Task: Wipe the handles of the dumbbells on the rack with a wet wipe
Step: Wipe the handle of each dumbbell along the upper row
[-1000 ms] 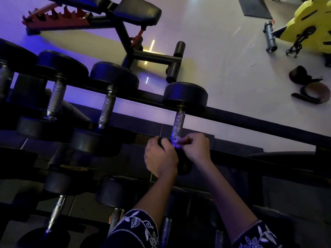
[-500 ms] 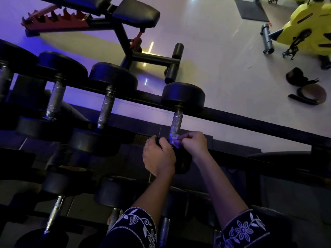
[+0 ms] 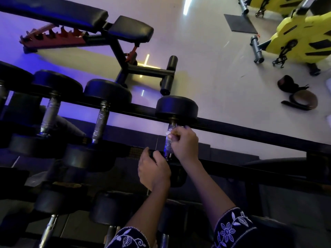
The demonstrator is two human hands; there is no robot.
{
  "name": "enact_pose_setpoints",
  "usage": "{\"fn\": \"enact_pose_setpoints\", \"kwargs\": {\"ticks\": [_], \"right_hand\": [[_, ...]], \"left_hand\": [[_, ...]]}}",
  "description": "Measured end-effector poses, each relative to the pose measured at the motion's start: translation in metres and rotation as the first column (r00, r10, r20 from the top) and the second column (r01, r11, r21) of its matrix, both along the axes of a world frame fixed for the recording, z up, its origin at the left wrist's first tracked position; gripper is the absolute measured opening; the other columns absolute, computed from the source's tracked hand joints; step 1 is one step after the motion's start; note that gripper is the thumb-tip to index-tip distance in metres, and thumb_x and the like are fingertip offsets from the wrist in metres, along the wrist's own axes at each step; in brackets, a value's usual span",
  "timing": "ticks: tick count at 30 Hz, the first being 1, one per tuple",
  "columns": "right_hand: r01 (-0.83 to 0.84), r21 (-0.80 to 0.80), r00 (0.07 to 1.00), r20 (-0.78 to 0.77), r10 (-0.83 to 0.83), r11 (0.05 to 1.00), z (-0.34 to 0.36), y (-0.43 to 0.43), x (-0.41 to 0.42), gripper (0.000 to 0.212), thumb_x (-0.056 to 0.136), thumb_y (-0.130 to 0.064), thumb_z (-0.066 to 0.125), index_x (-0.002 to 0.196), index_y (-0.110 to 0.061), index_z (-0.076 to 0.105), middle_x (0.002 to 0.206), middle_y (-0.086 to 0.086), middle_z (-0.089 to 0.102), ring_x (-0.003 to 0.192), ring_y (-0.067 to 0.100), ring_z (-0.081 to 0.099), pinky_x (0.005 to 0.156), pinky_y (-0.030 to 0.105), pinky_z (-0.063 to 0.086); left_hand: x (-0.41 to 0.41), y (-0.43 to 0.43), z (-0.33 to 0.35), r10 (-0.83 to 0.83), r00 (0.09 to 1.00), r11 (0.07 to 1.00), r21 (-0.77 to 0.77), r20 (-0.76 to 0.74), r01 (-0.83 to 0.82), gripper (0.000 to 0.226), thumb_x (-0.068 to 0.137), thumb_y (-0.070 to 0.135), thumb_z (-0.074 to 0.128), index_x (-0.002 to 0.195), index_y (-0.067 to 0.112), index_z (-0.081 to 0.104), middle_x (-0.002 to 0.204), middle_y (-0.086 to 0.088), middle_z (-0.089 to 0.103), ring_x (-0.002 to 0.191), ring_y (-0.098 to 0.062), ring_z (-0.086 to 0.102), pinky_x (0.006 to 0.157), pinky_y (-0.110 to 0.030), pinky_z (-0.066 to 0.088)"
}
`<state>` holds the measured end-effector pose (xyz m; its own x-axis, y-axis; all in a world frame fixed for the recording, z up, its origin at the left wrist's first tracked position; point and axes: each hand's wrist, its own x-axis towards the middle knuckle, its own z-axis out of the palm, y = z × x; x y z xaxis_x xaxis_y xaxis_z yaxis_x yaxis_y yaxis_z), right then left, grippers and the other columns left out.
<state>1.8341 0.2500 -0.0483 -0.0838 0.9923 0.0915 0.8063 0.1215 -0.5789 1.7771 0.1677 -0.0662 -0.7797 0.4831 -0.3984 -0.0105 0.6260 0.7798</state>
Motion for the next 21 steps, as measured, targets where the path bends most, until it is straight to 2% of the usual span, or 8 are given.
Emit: {"fn": "enact_pose_setpoints", "kwargs": {"ticks": [3,6,9,12,13,16,18,21], "right_hand": [[-0.171,-0.016,0.983,0.066,0.172,0.985,-0.007,-0.006,-0.003,0.011,0.082,-0.015,0.066,0.09,-0.013,0.072,0.095,0.007,0.056,0.086,0.023,0.057,0.07,0.03,0.049],[-0.283,-0.146,0.958,0.004,0.286,0.948,-0.016,-0.011,0.004,0.016,0.083,-0.026,0.069,0.096,-0.018,0.074,0.103,0.001,0.052,0.093,0.014,0.054,0.08,0.028,0.05],[-0.253,-0.054,0.963,0.078,0.256,0.966,-0.014,0.004,-0.001,0.016,0.087,-0.03,0.063,0.092,-0.02,0.073,0.098,0.001,0.053,0.091,0.016,0.054,0.069,0.026,0.045],[-0.127,0.021,0.99,0.059,0.125,0.992,-0.009,0.017,-0.014,0.014,0.088,-0.025,0.062,0.091,-0.016,0.073,0.097,0.004,0.058,0.085,0.024,0.058,0.066,0.028,0.045],[-0.128,0.028,0.99,0.064,0.127,0.991,-0.011,0.016,-0.016,0.014,0.087,-0.023,0.062,0.091,-0.014,0.072,0.097,0.005,0.059,0.085,0.024,0.059,0.067,0.029,0.046],[-0.277,0.004,0.954,0.118,0.275,0.961,-0.022,0.002,-0.012,0.015,0.088,-0.023,0.061,0.089,-0.013,0.072,0.097,0.003,0.057,0.089,0.02,0.058,0.07,0.028,0.048],[-0.322,-0.03,0.945,0.047,0.323,0.946,-0.022,-0.007,-0.001,0.016,0.086,-0.024,0.066,0.093,-0.013,0.074,0.099,0.001,0.059,0.089,0.017,0.059,0.075,0.026,0.048],[-0.264,-0.016,0.964,-0.038,0.263,0.964,-0.017,0.004,0.006,0.019,0.082,-0.027,0.071,0.096,-0.015,0.075,0.098,0.001,0.062,0.086,0.017,0.061,0.076,0.024,0.049]], "left_hand": [[0.0,0.0,0.0,0.004,1.0,1.0,0.005,-0.005,-0.004,0.07,0.075,0.052,0.024,0.131,0.026,0.057,0.125,-0.002,0.064,0.113,-0.025,0.058,0.095,-0.046,0.047],[0.001,-0.001,-0.001,0.015,1.0,1.0,0.017,0.003,-0.015,0.072,0.075,0.055,0.023,0.131,0.026,0.056,0.126,-0.001,0.063,0.112,-0.025,0.058,0.094,-0.046,0.047],[0.001,0.001,0.001,0.021,1.0,1.0,0.003,0.011,-0.021,0.072,0.073,0.055,0.021,0.128,0.027,0.058,0.123,-0.001,0.064,0.109,-0.026,0.059,0.093,-0.047,0.048],[0.001,0.0,0.004,0.038,0.999,0.999,0.003,0.006,-0.038,0.071,0.073,0.054,0.02,0.127,0.028,0.059,0.122,-0.001,0.065,0.109,-0.026,0.06,0.093,-0.046,0.048],[0.001,0.0,0.005,0.036,0.999,0.999,0.006,0.006,-0.036,0.071,0.073,0.054,0.02,0.126,0.028,0.059,0.121,-0.001,0.065,0.108,-0.025,0.06,0.092,-0.046,0.048],[0.002,0.0,0.008,0.021,1.0,1.0,0.002,-0.005,-0.021,0.068,0.075,0.052,0.023,0.125,0.027,0.06,0.119,0.001,0.066,0.105,-0.023,0.06,0.089,-0.043,0.049],[0.001,0.001,0.009,0.017,1.0,1.0,-0.009,-0.009,-0.017,0.066,0.074,0.052,0.024,0.123,0.028,0.061,0.117,0.002,0.066,0.104,-0.023,0.061,0.088,-0.043,0.049],[0.001,0.003,0.011,-0.002,1.0,0.999,-0.04,-0.019,0.001,0.066,0.072,0.052,0.024,0.121,0.027,0.061,0.117,0.001,0.066,0.105,-0.024,0.06,0.089,-0.044,0.049]]}}
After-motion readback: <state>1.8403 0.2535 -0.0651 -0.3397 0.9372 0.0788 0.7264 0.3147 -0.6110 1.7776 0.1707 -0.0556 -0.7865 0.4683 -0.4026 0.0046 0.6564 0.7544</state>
